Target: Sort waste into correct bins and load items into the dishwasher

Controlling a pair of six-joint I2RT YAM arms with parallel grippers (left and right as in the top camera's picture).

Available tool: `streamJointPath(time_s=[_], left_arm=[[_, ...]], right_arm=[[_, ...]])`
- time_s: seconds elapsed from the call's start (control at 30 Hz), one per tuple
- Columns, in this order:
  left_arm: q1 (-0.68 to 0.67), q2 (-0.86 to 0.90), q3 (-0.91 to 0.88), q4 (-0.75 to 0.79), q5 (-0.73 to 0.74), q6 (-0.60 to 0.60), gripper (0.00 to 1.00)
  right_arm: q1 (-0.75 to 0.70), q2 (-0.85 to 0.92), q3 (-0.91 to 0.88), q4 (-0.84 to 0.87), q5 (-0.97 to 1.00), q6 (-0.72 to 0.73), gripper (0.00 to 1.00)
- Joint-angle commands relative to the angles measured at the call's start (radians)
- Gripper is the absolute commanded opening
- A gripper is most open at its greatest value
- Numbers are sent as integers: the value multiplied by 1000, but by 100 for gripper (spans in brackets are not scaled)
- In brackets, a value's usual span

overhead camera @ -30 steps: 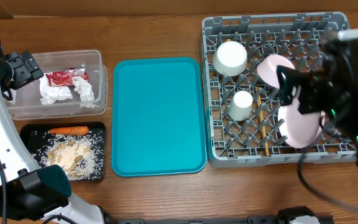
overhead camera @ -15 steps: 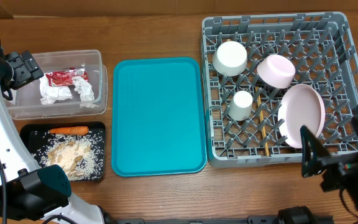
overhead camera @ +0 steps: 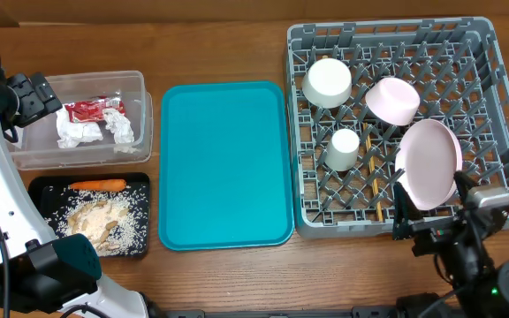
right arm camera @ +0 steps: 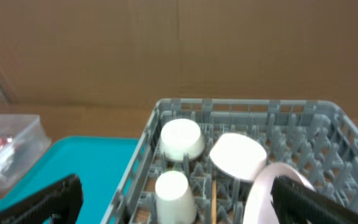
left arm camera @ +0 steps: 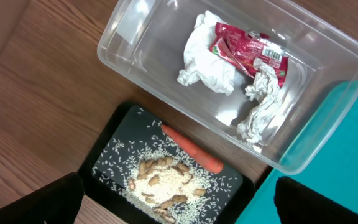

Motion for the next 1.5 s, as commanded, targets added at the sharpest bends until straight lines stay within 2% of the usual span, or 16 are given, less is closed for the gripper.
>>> streamJointPath(time_s=[0.0,0.3,0.57,0.73,0.93,1.27,1.47], left_arm=[[1,-16,21,0,-13,15,100],[1,-16,21,0,-13,15,100],[1,-16,21,0,-13,15,100],[1,-16,21,0,-13,15,100],[1,-16,21,0,-13,15,100],[1,-16,21,0,-13,15,100],[1,-16,21,0,-13,15,100]], right_arm=[[-24,-95,-151,126,-22,-3,100],[-49,-285,-510,474,-47,1,100],[-49,-286,-694,741,-46,0,100],[-49,-286,-762,822,-42,0,100],[-47,-286,-764,803,3,-1,100],[-33,-286,-764,614,10,-10,100],[-34,-286,-764,616,5,-122,100]])
